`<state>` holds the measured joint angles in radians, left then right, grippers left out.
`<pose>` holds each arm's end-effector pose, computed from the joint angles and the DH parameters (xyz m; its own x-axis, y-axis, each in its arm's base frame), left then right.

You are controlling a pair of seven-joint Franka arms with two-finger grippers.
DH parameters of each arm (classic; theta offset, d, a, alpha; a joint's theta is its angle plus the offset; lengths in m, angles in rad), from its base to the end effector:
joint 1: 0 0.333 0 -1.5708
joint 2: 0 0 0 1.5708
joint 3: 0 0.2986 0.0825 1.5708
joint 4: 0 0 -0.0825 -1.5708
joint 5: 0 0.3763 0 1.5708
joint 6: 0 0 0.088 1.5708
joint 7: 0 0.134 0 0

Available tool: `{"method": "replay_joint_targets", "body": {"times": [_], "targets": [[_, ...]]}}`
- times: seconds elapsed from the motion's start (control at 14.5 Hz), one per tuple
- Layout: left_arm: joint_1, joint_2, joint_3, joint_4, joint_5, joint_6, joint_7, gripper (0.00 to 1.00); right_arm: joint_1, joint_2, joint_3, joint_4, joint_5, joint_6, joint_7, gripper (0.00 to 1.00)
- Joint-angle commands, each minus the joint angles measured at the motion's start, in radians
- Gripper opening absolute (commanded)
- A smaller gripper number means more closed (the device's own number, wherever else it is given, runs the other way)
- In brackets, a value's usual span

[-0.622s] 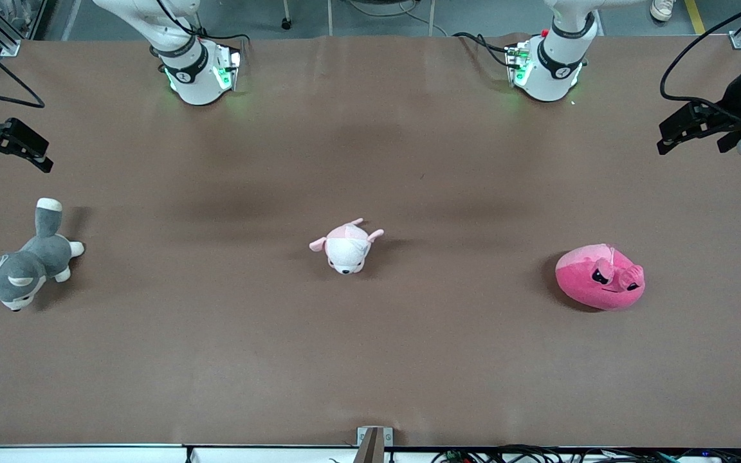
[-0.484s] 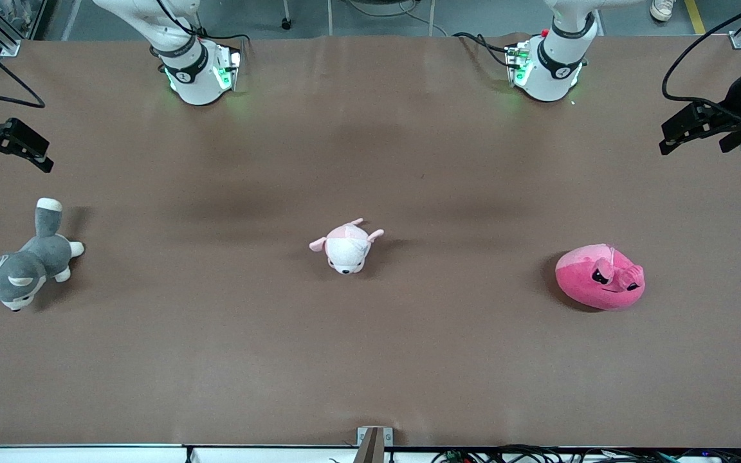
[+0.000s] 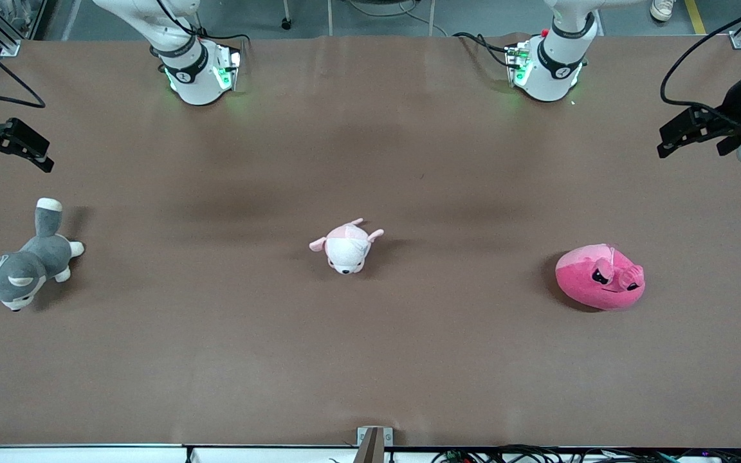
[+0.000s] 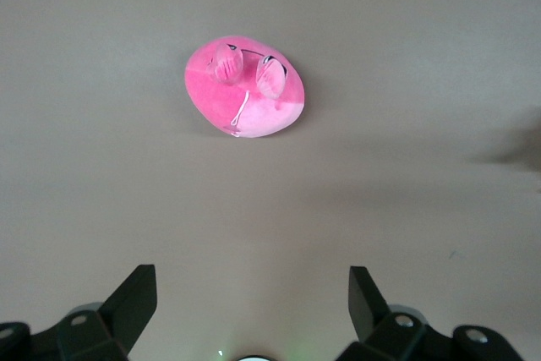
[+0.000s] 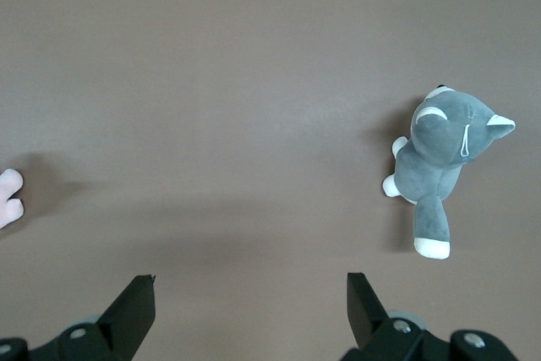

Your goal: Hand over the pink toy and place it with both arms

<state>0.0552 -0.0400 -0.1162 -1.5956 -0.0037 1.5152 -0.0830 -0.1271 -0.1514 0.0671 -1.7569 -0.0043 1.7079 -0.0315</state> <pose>0.5270 -0.0338 0.5853 0.9989 0.0221 -0.0404 0.0220 -0.9997 -0.0043 0.5159 -0.0293 0.5855 0.9945 -0.0273 0.1014 -0.0293 -0.9994 0.0176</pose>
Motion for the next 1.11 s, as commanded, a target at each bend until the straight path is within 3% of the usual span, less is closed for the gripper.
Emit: {"method": "replay_joint_targets", "body": {"times": [0.0,0.35,0.69,1.04], "targets": [[0.024,0.074,-0.002,0.036,0.01,0.014,-0.001,1.0,0.006,-0.019,-0.003,-0.012,-0.019,0.004,0.002,1.0],[0.057,0.144,-0.002,-0.044,0.011,0.143,-0.006,1.0,0.007,-0.014,-0.001,-0.003,-0.019,-0.014,0.002,1.0],[0.09,0.161,-0.002,-0.234,0.011,0.396,-0.004,1.0,0.004,-0.007,-0.003,0.01,-0.01,-0.024,0.002,1.0],[0.098,0.232,0.0,-0.238,0.011,0.497,0.0,0.95,0.004,0.0,-0.003,0.028,-0.006,-0.028,0.002,1.0]]}}
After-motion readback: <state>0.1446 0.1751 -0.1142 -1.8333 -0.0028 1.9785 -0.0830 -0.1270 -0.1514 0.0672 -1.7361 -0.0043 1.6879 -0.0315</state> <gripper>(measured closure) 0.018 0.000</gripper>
